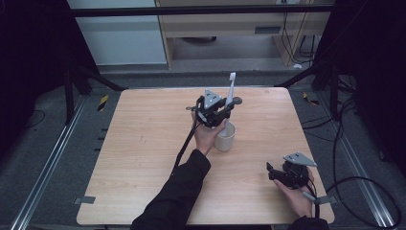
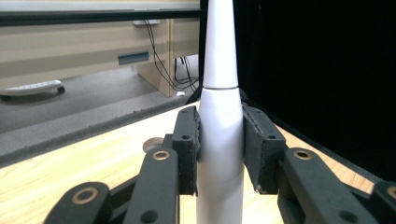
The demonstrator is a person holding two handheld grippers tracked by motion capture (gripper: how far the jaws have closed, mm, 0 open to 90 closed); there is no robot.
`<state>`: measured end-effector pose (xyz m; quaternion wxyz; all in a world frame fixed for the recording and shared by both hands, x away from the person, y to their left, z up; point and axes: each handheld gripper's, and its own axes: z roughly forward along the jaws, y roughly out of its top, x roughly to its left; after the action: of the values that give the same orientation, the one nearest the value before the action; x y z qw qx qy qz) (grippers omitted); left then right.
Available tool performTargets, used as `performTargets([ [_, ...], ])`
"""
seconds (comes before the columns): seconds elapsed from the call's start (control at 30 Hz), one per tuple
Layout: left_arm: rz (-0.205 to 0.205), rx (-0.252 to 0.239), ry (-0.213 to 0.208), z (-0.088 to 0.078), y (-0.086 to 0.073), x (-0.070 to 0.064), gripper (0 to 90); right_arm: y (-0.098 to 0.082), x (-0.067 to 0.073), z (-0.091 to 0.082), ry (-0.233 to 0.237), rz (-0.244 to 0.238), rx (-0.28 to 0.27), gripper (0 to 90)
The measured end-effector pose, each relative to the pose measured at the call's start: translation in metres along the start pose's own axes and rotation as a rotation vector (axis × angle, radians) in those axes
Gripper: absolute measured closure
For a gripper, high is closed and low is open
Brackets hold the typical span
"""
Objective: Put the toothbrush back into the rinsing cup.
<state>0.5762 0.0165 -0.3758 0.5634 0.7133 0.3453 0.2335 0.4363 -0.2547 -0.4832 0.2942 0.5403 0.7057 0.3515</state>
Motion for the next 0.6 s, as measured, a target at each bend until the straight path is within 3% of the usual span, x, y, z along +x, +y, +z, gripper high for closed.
performTargets([
  [0.6,-0.016,0.067,-0.002,0.008,-0.035,0.001,66.9,0.000,0.000,0.001,-0.003,-0.005,0.004,20.8],
])
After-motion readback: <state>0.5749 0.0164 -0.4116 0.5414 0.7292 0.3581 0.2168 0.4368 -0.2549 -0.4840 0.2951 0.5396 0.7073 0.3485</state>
